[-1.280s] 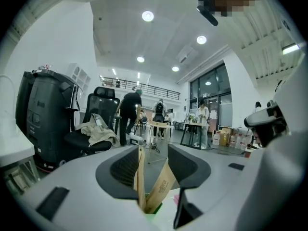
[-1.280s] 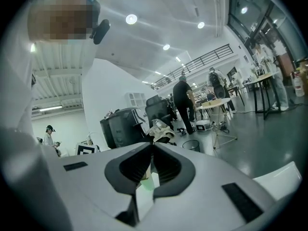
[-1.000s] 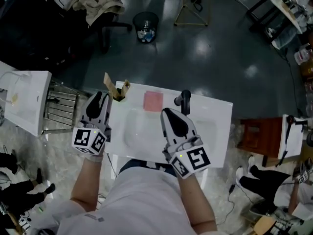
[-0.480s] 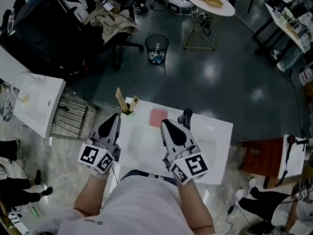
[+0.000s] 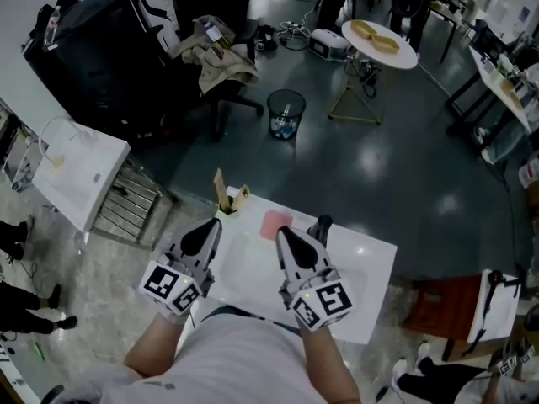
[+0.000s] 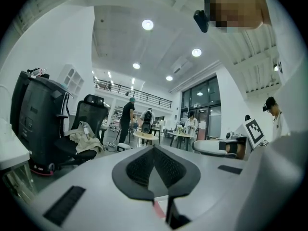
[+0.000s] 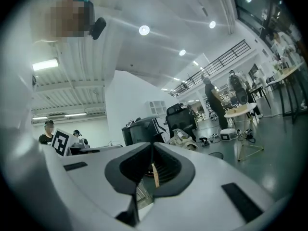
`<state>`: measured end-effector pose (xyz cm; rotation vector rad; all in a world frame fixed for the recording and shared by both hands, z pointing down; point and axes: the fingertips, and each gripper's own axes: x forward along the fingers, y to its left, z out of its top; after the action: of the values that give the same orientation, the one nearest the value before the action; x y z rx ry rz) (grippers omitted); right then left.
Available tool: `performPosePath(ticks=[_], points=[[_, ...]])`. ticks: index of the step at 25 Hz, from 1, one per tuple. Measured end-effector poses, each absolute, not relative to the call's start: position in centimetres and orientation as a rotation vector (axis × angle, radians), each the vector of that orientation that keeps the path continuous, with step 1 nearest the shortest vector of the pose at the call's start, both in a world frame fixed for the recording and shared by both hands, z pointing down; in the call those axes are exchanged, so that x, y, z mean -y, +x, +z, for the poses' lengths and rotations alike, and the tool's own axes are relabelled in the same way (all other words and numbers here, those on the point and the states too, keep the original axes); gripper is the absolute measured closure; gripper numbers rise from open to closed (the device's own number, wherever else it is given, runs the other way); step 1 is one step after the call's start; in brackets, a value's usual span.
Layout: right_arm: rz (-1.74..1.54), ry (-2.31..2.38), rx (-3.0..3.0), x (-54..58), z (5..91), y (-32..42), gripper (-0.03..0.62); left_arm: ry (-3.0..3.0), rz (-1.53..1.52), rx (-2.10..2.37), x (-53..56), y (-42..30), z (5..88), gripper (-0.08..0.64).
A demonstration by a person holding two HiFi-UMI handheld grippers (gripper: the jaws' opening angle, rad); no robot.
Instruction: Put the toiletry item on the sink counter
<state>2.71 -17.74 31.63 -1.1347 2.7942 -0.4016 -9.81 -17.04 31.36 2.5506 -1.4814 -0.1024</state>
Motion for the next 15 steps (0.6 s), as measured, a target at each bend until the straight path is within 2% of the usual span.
performPosePath(ticks=[15], points=[[-0.317,-0.982,-2.887,15.2,30.3,0.1,0.565,2.537,-0.103,1.495,13.9,-10.2,30.3,0.543]])
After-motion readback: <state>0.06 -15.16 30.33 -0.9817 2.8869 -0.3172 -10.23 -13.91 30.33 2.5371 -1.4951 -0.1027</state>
